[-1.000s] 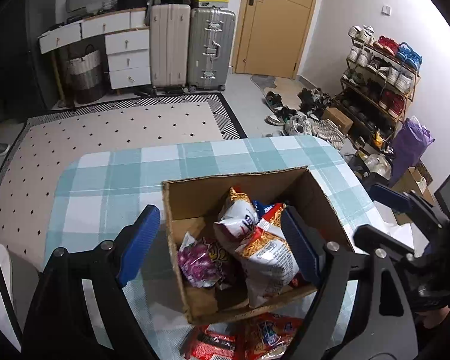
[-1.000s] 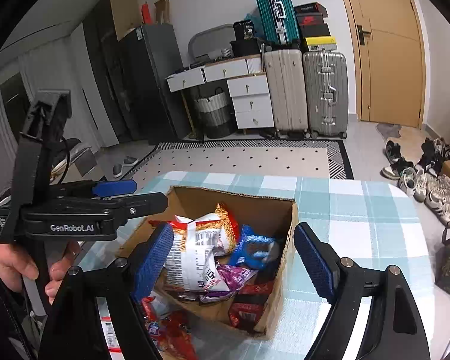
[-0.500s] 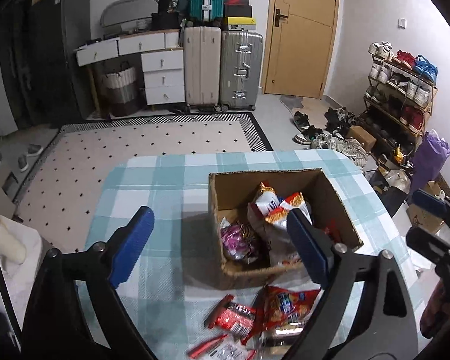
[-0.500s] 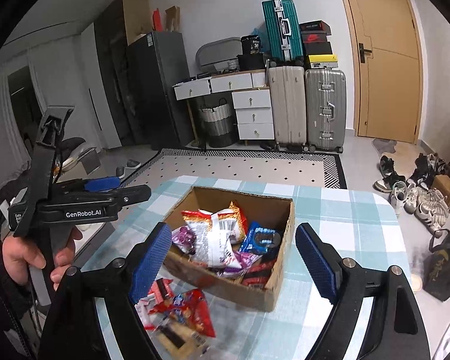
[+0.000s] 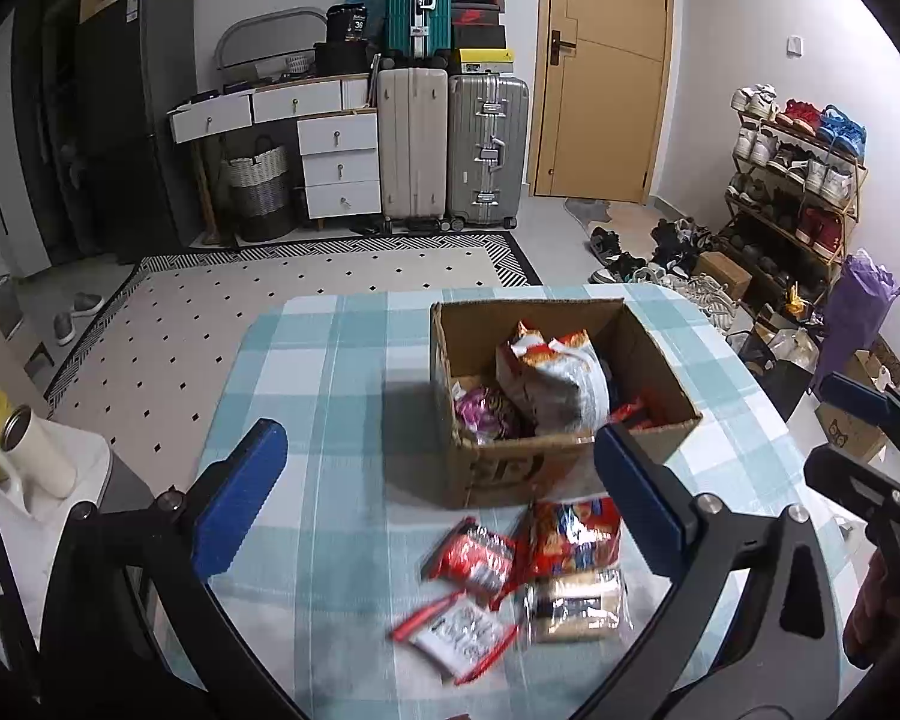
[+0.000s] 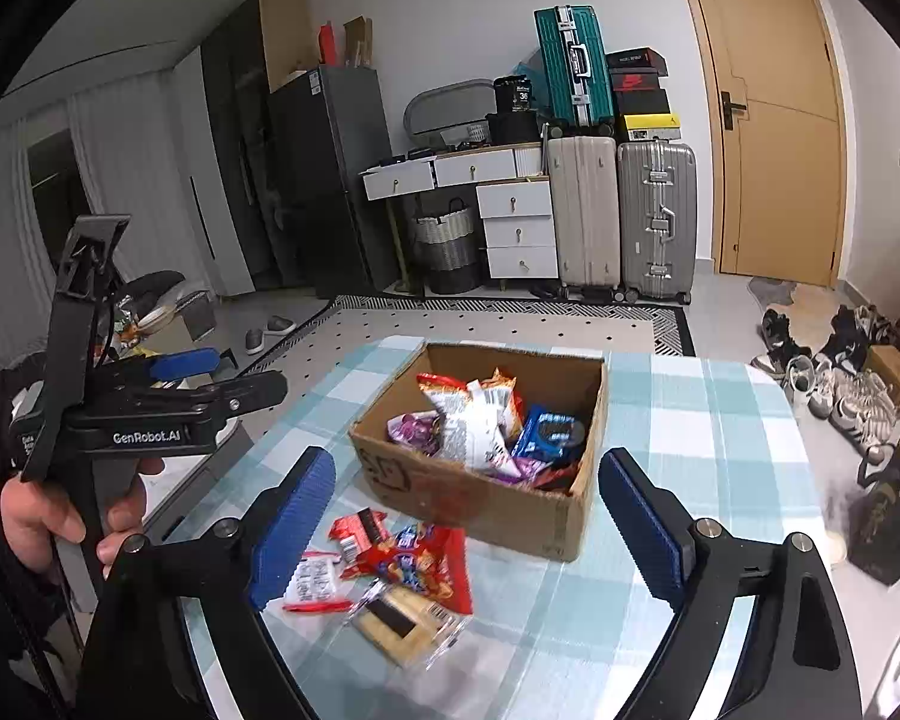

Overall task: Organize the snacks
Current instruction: 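Lift both open grippers out of the box back over the pile, then lower the right gripper onto the clear cracker pack and close it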

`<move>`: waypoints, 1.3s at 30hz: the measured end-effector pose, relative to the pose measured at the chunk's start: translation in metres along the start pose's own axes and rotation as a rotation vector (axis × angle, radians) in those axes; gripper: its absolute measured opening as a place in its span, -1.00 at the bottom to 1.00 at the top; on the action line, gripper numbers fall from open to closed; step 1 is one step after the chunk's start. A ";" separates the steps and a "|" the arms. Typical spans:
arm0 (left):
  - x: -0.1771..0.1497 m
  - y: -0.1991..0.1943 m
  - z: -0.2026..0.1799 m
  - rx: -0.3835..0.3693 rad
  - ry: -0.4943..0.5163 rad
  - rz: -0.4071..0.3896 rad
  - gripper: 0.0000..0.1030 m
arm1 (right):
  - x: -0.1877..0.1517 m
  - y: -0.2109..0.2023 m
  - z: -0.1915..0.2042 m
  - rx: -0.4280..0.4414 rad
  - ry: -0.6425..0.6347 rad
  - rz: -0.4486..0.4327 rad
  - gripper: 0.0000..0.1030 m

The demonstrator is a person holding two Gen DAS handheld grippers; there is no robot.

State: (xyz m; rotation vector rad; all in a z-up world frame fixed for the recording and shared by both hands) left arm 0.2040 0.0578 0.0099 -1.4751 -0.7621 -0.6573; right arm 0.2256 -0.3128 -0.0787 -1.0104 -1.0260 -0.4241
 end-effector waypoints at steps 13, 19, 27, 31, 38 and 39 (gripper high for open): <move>-0.058 -0.025 0.007 0.034 -0.001 0.045 0.98 | -0.028 -0.004 0.020 0.037 0.026 0.026 0.90; -0.080 -0.020 0.013 0.031 -0.034 0.062 0.98 | -0.047 0.006 0.028 0.052 0.040 0.047 0.90; -0.109 -0.006 0.023 0.050 -0.063 0.085 0.98 | -0.087 0.041 0.038 0.059 0.057 0.133 0.90; -0.123 0.001 0.031 0.064 -0.079 0.092 0.98 | -0.106 0.065 0.041 0.055 0.068 0.184 0.90; -0.145 0.011 0.046 0.072 -0.107 0.118 0.98 | -0.129 0.104 0.042 0.043 0.104 0.280 0.90; -0.148 0.012 0.048 0.069 -0.113 0.122 0.98 | -0.131 0.109 0.044 0.041 0.114 0.297 0.90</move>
Point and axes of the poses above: each gripper's, at about its wrist camera, not at the fingertips, and y roughly the way its jaws point, z to its left, x to its top, the point moved 2 cm from there along y, roughly the way its jaws point, and after that the axes turned 2 degrees about -y, right-handed, at the moved point
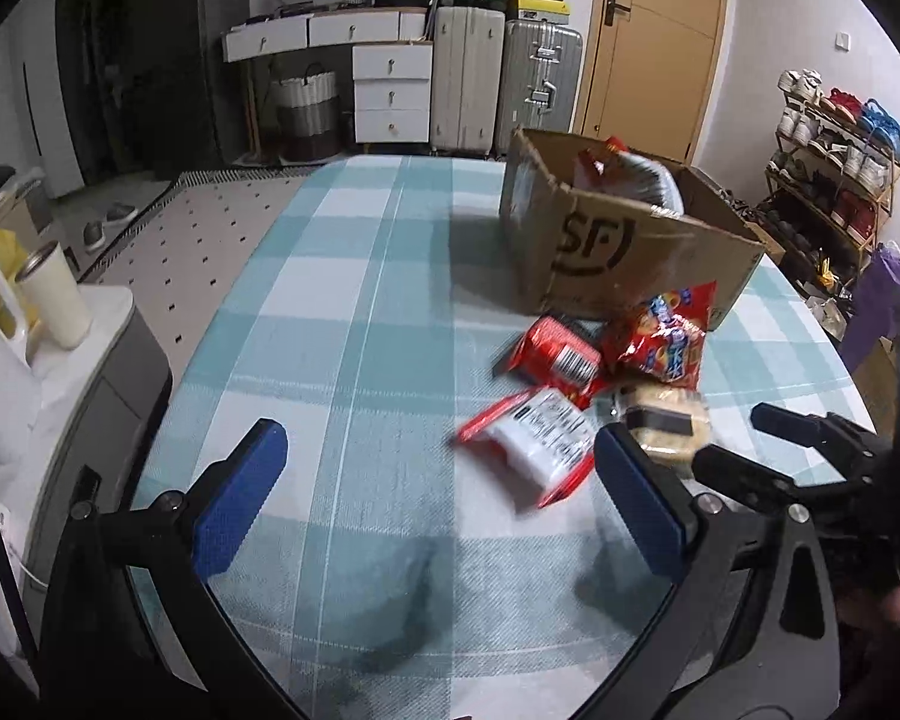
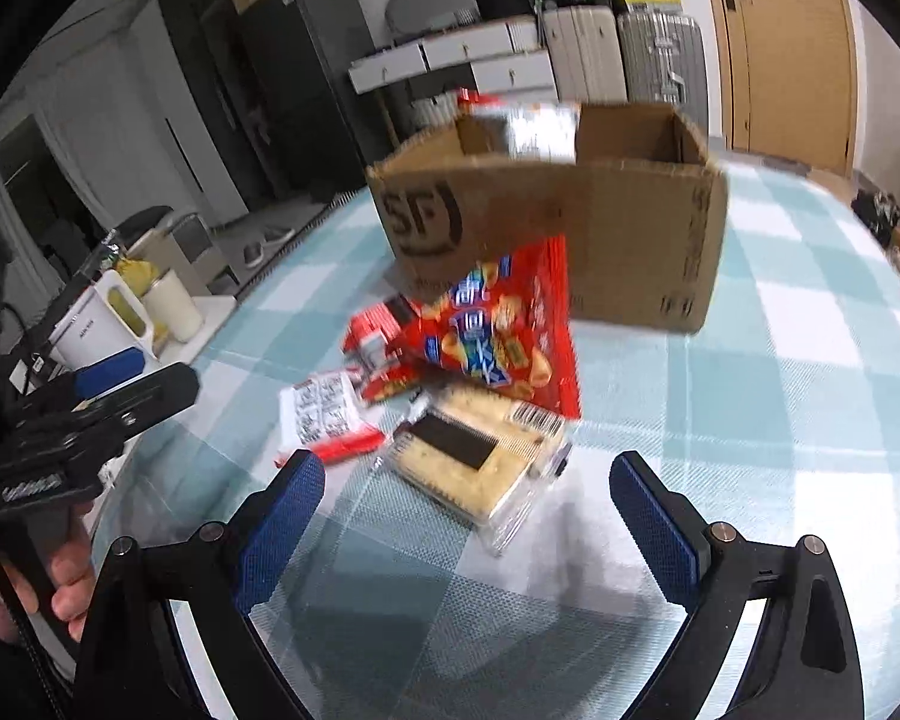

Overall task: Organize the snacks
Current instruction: 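Lower the right gripper onto the clear cracker pack and close it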

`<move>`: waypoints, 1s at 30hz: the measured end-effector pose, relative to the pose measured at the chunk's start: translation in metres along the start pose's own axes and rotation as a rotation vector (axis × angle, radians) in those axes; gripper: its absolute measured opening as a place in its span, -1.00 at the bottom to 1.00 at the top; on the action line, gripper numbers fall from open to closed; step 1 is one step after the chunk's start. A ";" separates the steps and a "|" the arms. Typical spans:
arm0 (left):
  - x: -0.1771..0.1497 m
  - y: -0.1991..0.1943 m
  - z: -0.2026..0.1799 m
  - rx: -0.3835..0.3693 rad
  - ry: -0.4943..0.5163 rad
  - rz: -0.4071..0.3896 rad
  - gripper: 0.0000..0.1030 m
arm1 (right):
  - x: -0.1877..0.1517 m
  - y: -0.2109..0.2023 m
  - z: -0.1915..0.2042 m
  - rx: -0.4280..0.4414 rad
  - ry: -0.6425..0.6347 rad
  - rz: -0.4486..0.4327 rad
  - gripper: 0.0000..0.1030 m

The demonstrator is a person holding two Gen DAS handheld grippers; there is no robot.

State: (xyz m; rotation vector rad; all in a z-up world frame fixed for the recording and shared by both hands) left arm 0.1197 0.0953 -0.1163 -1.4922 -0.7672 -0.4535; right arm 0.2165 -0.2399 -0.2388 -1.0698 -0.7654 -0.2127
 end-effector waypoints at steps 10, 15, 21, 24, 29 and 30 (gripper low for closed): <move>-0.014 0.012 0.024 -0.041 -0.056 0.035 0.97 | 0.011 0.046 0.008 -0.061 0.003 0.068 0.87; -0.019 0.018 0.035 -0.050 -0.088 0.051 0.97 | 0.015 0.059 0.023 -0.163 -0.053 0.082 0.72; -0.022 0.020 0.042 -0.055 -0.104 0.051 0.97 | 0.018 0.067 0.034 -0.206 -0.087 0.071 0.44; -0.023 0.019 0.046 -0.056 -0.119 0.052 0.97 | 0.017 0.069 0.037 -0.193 -0.085 0.065 0.36; -0.027 0.019 0.052 -0.058 -0.135 0.053 0.97 | 0.012 0.065 0.033 -0.170 -0.068 0.054 0.32; -0.028 0.019 0.053 -0.058 -0.135 0.053 0.97 | 0.010 0.064 0.032 -0.164 -0.063 0.052 0.31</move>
Point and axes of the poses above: each gripper's, at about its wrist camera, not at the fingertips, and y roughly the way its jaws point, z to its left, x to its top, the point moved 2 cm from there along y, roughly the way its jaws point, and after that the axes turned 2 degrees about -y, right-handed, at the moved point
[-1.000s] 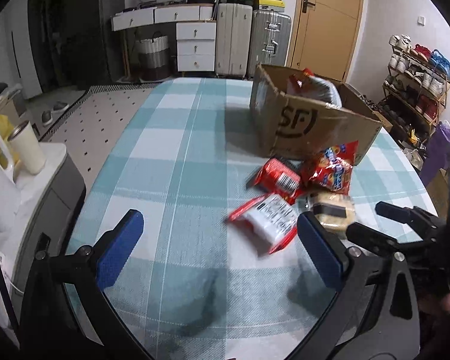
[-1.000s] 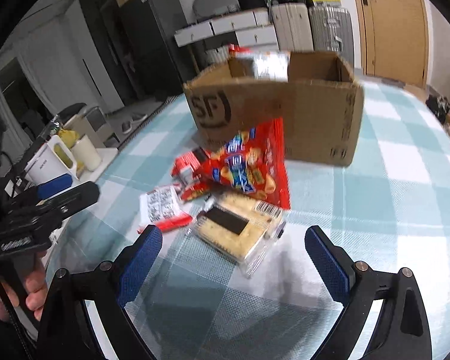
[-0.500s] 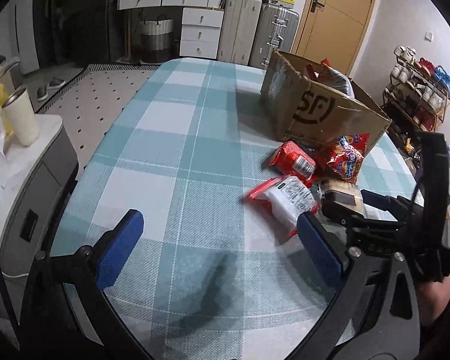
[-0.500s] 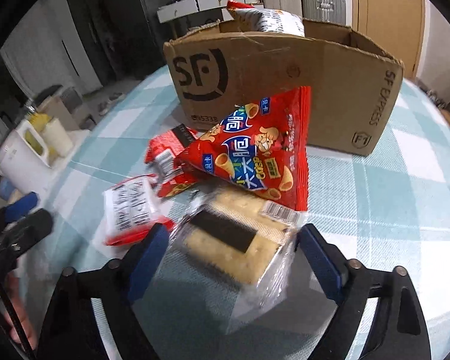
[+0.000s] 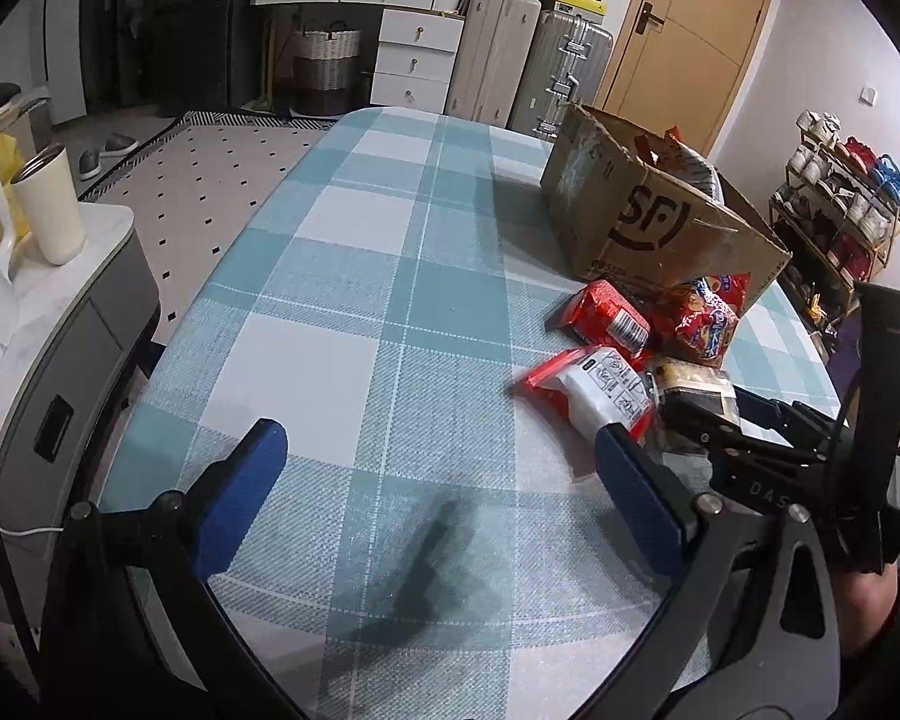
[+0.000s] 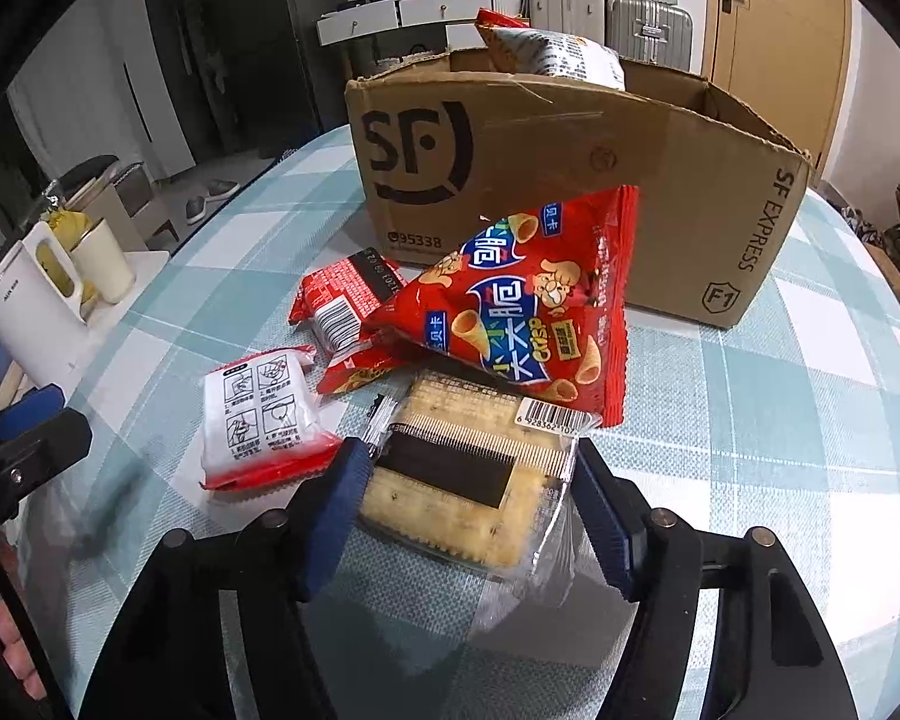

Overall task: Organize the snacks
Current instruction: 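Lower the right gripper onto the clear cracker pack and close it, then grasp the white-and-red snack bag with the left gripper while the right gripper holds the crackers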

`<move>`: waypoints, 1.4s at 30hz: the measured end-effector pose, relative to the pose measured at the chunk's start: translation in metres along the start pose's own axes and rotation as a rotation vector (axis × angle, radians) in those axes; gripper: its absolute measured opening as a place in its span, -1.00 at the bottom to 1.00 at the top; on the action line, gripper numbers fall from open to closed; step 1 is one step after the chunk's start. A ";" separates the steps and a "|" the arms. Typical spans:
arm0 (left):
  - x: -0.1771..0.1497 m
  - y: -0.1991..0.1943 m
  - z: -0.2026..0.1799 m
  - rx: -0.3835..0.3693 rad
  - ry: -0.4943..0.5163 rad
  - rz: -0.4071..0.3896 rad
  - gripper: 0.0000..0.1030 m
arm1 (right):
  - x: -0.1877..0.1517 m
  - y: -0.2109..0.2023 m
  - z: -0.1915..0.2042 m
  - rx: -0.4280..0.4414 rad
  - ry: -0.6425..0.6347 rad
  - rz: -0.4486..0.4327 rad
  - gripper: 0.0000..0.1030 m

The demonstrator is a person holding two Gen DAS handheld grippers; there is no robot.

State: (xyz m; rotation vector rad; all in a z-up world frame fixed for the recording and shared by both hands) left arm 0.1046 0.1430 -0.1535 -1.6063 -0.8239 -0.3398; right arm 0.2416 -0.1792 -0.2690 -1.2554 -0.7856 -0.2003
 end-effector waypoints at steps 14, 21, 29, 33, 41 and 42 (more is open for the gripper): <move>-0.005 0.000 -0.001 0.004 0.005 0.015 0.97 | -0.018 -0.026 -0.027 0.119 0.108 -0.015 0.31; -0.007 0.003 -0.013 0.002 0.027 0.031 0.97 | -0.026 -0.035 -0.045 0.191 0.182 -0.031 0.31; -0.005 0.016 -0.032 -0.014 0.051 0.071 0.97 | -0.037 -0.058 -0.066 0.226 0.212 -0.076 0.31; -0.001 0.024 -0.047 -0.023 0.078 0.077 0.97 | -0.043 -0.070 -0.078 0.224 0.220 -0.099 0.31; 0.011 0.054 -0.071 -0.021 0.092 0.115 0.97 | -0.058 -0.095 -0.102 0.205 0.202 -0.139 0.31; 0.012 0.057 -0.074 -0.017 0.094 0.117 0.97 | -0.059 -0.096 -0.103 0.201 0.204 -0.142 0.31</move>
Point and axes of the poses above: each gripper's, at about its wrist camera, not at the fingertips, and y roughly the way its jaws point, z to its left, x to its top, the point moved 2 cm from there along y, roughly the way its jaws point, and after that the axes turned 2 degrees about -y, right-handed, at the moved point
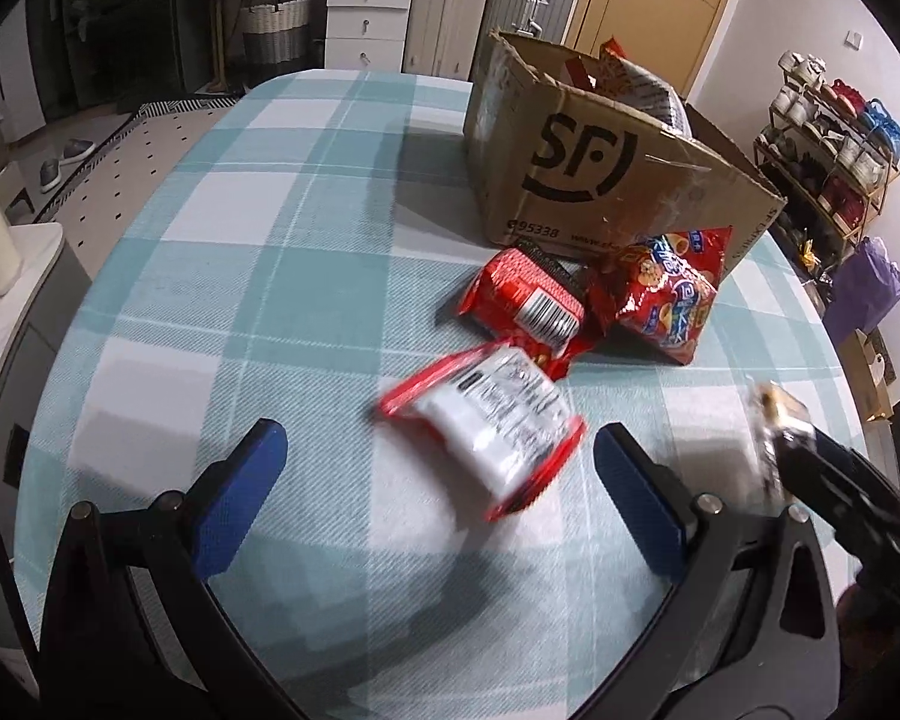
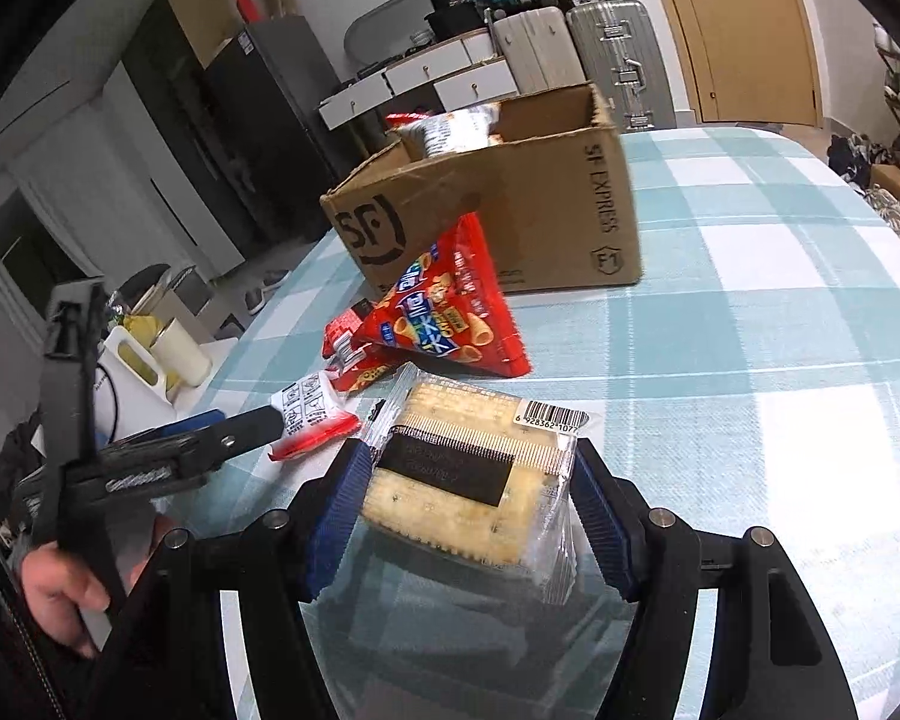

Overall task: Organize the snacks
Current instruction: 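Grasp the white-and-red snack bag with the left gripper while the right gripper holds the crackers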

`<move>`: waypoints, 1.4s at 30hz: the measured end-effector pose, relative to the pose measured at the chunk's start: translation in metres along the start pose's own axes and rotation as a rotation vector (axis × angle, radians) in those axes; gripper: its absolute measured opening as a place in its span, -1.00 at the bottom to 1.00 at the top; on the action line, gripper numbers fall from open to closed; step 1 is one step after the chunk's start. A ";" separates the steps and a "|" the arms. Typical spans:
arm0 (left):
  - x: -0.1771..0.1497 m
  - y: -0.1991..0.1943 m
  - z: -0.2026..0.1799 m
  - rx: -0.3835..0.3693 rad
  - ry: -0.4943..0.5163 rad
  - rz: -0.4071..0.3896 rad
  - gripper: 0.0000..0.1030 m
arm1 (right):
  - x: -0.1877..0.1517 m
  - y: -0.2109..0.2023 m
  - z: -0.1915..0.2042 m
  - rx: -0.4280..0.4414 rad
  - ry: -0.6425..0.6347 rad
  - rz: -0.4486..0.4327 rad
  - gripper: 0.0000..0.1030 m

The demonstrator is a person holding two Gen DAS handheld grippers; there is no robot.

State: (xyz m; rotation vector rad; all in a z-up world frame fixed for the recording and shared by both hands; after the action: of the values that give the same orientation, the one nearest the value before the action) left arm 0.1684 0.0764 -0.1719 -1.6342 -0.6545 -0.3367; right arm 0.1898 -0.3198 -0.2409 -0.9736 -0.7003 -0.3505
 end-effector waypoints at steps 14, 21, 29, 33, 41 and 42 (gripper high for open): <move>0.014 0.031 -0.010 -0.005 0.017 0.049 0.27 | 0.000 -0.022 -0.018 -0.038 0.017 -0.044 0.31; 0.009 0.023 0.003 -0.070 0.022 0.031 -0.13 | 0.001 -0.024 -0.013 -0.030 0.004 -0.052 0.31; 0.008 0.003 0.019 -0.084 0.006 0.005 -0.14 | 0.003 -0.024 -0.003 -0.021 -0.007 -0.062 0.31; 0.009 -0.008 0.018 -0.091 0.007 -0.017 -0.14 | 0.003 -0.026 0.001 -0.021 -0.011 -0.066 0.31; 0.016 -0.034 0.009 -0.129 0.013 -0.058 -0.14 | 0.009 -0.032 0.004 -0.013 -0.014 -0.084 0.31; 0.018 -0.037 0.008 -0.134 0.018 -0.063 -0.14 | 0.011 -0.033 0.005 -0.009 -0.013 -0.087 0.31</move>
State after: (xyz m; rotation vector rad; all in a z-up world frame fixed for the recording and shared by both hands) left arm 0.1596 0.0899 -0.1331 -1.7389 -0.6829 -0.4488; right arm 0.1776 -0.3325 -0.2109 -0.9564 -0.7544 -0.4240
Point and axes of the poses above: each gripper's, at about its wrist camera, not at the fingertips, and y roughly the way its jaws point, z to its left, x to its top, the point moved 2 cm from there along y, roughly the way its jaws point, and after that the axes turned 2 degrees about -y, right-handed, at the moved point
